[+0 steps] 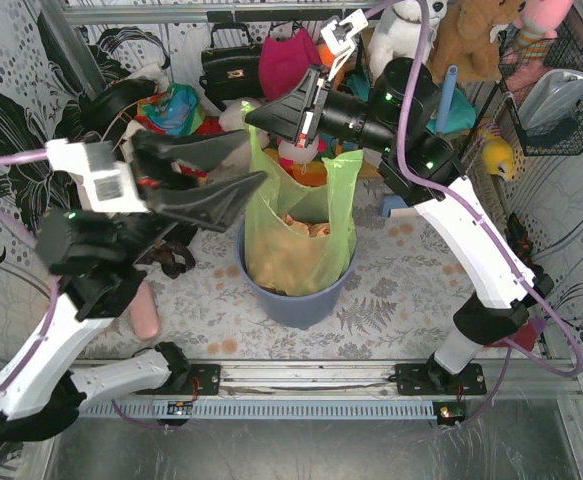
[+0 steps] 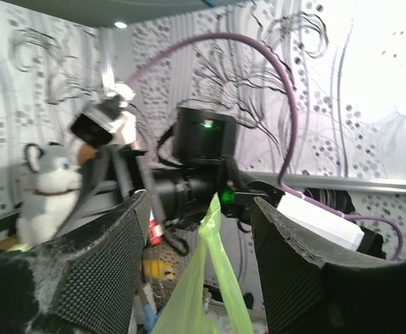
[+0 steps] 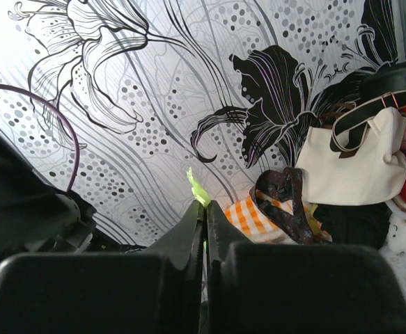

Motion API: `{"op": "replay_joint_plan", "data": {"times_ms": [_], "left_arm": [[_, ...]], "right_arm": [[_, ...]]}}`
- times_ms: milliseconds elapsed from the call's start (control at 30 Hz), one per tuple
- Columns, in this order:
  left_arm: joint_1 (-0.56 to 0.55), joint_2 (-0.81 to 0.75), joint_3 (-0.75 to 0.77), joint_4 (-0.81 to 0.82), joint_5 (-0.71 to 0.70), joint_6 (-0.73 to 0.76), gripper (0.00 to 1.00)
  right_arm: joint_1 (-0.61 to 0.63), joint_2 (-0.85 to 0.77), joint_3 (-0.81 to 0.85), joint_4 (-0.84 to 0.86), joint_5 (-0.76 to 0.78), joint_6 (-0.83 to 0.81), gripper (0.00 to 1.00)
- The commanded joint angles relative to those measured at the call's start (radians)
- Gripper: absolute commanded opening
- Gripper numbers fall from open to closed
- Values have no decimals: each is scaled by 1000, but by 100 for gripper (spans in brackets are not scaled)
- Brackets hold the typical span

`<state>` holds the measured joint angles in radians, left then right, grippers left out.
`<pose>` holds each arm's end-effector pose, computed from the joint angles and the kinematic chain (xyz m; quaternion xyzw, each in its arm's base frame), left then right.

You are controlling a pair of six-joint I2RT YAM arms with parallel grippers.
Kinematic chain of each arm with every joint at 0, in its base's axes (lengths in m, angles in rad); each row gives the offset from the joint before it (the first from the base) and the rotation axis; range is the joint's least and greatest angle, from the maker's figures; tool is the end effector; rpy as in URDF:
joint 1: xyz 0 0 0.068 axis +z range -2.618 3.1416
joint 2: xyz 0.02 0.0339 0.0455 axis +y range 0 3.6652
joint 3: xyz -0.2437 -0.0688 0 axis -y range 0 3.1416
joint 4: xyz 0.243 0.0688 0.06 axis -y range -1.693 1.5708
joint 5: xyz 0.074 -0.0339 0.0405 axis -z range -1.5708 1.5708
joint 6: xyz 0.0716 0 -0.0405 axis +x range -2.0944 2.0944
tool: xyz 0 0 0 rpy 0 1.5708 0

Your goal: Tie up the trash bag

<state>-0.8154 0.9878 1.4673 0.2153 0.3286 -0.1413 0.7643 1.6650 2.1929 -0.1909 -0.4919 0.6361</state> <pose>0.1084 -0.1488 0.5730 0.2782 0.3459 -0.4728 0.7612 0.2307 0.2680 0.5757 -0.2341 0.5472 0.6175 0.5142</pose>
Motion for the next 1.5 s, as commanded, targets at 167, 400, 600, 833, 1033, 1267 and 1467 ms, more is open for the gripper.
{"op": "replay_joint_plan", "data": {"times_ms": [167, 400, 600, 833, 1033, 1267, 1467], "left_arm": [[3, -129, -86, -231, -301, 116, 70], [21, -28, -46, -313, -192, 170, 70], [126, 16, -23, -297, -81, 158, 70], [201, -50, -71, -258, 82, 167, 68], [224, -72, -50, -310, 184, 190, 65], [260, -32, -12, -303, 187, 197, 65], [315, 33, 36, -246, 258, 152, 65]], "right_arm": [[-1, -39, 11, 57, -31, -33, 0], [0, -42, 19, 70, -77, -23, 0], [0, -58, 8, 59, -105, -38, 0], [0, -77, -10, 41, -95, -53, 0], [0, -79, -10, 40, -100, -59, 0], [0, -80, -8, 40, -128, -62, 0], [0, -82, -11, 41, -157, -66, 0]]}}
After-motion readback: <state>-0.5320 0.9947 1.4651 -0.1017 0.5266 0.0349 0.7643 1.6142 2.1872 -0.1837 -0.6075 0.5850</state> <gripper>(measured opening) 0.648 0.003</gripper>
